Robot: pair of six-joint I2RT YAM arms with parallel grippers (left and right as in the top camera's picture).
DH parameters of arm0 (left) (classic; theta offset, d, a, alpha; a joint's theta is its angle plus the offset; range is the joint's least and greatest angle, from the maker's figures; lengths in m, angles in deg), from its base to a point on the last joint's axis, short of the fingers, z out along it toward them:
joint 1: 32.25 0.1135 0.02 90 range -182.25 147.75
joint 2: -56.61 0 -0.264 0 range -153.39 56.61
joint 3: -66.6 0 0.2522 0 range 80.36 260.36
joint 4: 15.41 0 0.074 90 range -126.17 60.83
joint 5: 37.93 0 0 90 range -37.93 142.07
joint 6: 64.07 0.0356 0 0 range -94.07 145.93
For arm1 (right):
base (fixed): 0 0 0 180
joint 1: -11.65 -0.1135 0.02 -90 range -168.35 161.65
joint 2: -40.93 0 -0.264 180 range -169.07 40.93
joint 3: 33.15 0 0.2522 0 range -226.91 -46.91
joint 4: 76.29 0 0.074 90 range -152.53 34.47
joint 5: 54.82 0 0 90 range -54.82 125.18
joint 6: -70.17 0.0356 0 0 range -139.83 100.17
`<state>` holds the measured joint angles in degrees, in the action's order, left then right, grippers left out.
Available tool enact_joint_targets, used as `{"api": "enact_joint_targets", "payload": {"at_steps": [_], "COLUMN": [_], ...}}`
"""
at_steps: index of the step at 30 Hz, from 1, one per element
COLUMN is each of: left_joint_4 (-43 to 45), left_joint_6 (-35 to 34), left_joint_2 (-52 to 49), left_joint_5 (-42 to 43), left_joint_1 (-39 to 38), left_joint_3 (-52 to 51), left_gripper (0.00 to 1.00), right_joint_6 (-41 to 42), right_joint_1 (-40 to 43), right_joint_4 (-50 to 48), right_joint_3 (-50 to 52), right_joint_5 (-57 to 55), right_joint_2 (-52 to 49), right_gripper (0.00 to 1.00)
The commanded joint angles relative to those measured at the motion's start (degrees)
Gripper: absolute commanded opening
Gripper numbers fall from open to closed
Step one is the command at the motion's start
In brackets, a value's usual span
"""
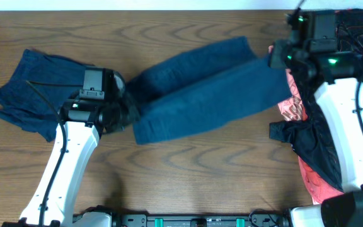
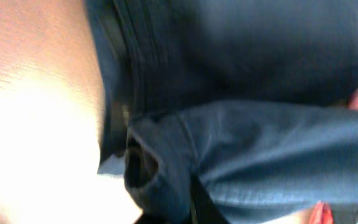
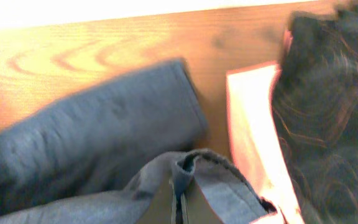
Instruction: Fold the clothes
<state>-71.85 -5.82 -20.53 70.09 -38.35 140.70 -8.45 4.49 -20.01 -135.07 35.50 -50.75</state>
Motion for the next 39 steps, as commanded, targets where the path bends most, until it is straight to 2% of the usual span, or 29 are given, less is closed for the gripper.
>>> {"api": "enact_joint_targets", "payload": {"at_steps": [1, 7, 11, 15, 17, 18, 19, 20, 21, 23, 26, 30, 32, 34, 37, 39], "left_joint_4": [6.86, 19.93, 25.07, 28.89, 31.32, 32.92, 34.27, 35.45, 36.22, 36.26, 32.85, 23.50, 18.99, 16.92, 15.93, 16.17], "left_joint_6": [-8.87, -8.87, -9.18, -12.52, -13.90, -14.56, -14.67, -14.60, -14.10, -12.57, -9.51, -6.05, -2.99, -0.35, 1.55, 1.57], "left_joint_2": [-2.32, -9.40, -15.10, -19.17, -20.39, -20.92, -21.14, -21.22, -21.20, -21.03, -21.00, -21.00, -21.03, -21.03, -21.35, -21.92], "left_joint_5": [-12.31, -12.76, -12.74, -12.74, -12.72, -12.70, -12.52, -12.28, -11.32, -7.96, 0.22, 3.61, 3.41, 3.17, 0.57, -0.15], "left_joint_1": [0.68, 0.68, 1.14, 2.86, 3.80, 4.28, 4.66, 5.01, 5.51, 6.67, 8.41, 8.83, 8.83, 8.83, 8.83, 8.83], "left_joint_3": [-0.50, -0.50, -0.50, -0.50, -0.50, -0.50, -0.50, -0.48, -0.46, -0.39, -0.39, -0.39, -0.39, -0.52, -0.79, -1.16], "left_gripper": [0.06, 0.07, 0.06, 0.07, 0.17, 0.31, 0.48, 0.53, 0.54, 0.57, 0.60, 0.67, 0.69, 0.72, 0.87, 0.91], "right_joint_6": [-2.03, -2.01, -0.63, 3.78, 5.27, 5.60, 5.57, 5.53, 5.49, 5.35, 5.27, 5.09, 2.93, 1.55, 0.09, -1.92], "right_joint_1": [-2.12, -4.70, -5.25, -5.40, -5.40, -5.40, -5.29, -5.22, -5.03, -4.57, -4.37, -4.63, -5.20, -5.88, -7.34, -8.26], "right_joint_4": [-4.63, -15.72, -25.77, -35.76, -38.86, -39.74, -40.02, -39.82, -38.86, -36.52, -29.97, -20.39, -15.50, -11.50, -7.78, -6.84], "right_joint_3": [-0.33, -0.33, -0.33, -0.33, -0.33, -0.33, -0.33, -0.33, -0.33, -0.33, -0.33, -0.33, -0.33, -0.28, -0.15, -0.13], "right_joint_5": [-0.90, -0.92, -0.90, -0.90, -0.90, -0.96, -0.96, -0.96, -1.20, -1.36, -1.33, -0.37, 2.69, 3.63, 3.63, 3.58], "right_joint_2": [-4.46, -13.97, -19.61, -24.04, -25.68, -26.38, -26.86, -27.10, -27.10, -26.69, -25.27, -24.02, -24.02, -24.55, -25.35, -25.81], "right_gripper": [0.01, 0.01, 0.01, 0.01, 0.01, 0.01, 0.11, 0.31, 0.47, 0.53, 0.71, 0.68, 0.56, 0.50, 0.49, 0.50]}}
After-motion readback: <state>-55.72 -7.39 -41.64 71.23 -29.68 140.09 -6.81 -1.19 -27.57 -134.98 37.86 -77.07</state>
